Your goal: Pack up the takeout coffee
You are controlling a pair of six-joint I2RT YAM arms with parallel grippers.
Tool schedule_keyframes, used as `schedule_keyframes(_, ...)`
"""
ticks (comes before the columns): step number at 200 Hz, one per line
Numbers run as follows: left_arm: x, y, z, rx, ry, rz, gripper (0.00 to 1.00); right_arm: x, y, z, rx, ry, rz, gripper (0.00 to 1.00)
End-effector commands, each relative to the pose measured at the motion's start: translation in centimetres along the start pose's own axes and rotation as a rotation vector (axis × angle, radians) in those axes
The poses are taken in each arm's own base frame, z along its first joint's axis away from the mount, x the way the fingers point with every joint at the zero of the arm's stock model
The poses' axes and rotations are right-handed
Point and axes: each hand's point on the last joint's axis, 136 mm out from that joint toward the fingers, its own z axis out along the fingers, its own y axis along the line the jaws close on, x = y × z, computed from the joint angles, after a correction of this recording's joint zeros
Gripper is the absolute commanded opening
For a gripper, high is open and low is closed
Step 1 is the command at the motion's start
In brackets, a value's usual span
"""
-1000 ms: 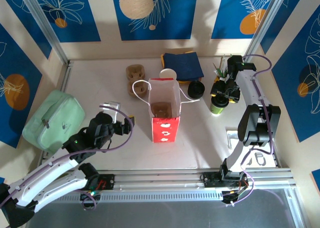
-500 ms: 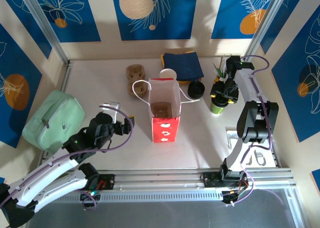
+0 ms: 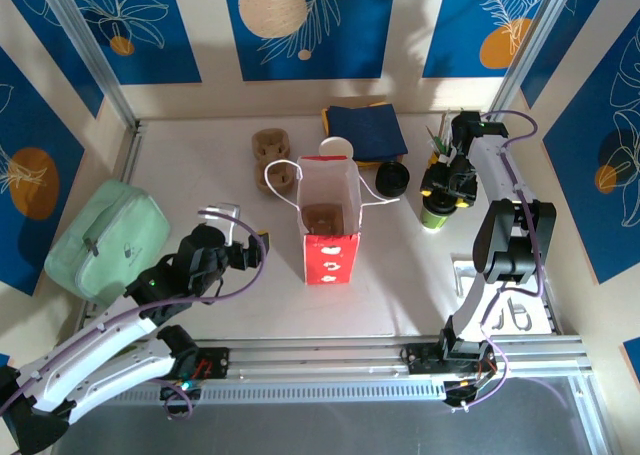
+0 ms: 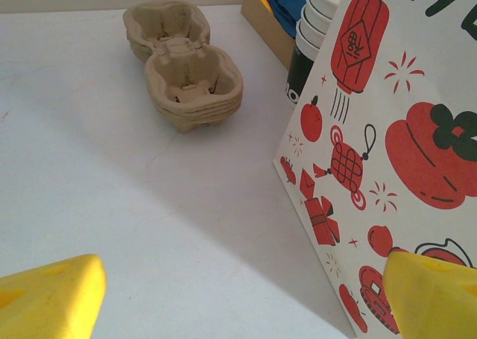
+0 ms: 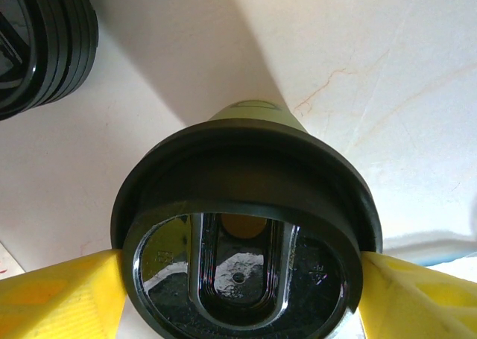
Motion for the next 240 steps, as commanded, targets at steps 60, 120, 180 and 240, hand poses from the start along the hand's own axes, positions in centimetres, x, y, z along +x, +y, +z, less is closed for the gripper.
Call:
schedule_keyframes(60, 0.3, -0.2, 0.3, 0.015, 0.016, -0.023, 0.95, 0.5, 0.3, 0.3, -0.015, 0.073, -0.064, 0.78)
schedule_keyframes(120, 0.3, -0.5, 0.7, 0.021, 0.023, -0.026, 0.95, 1.6, 0.7, 1.7, -0.031, 0.127, -0.101, 0.81)
schedule_keyframes(180, 0.2, -0.4, 0.6, 0.016, 0.023, -0.026, 0.95, 2.1, 0.5, 2.9, -0.020, 0.172, -0.111, 0.78)
schedule_keyframes(240, 0.0, -0.4, 0.7, 0.013, 0.026, -0.023, 0.95, 2.5, 0.5, 3.7, 0.038, 0.198, -0.130, 0.78)
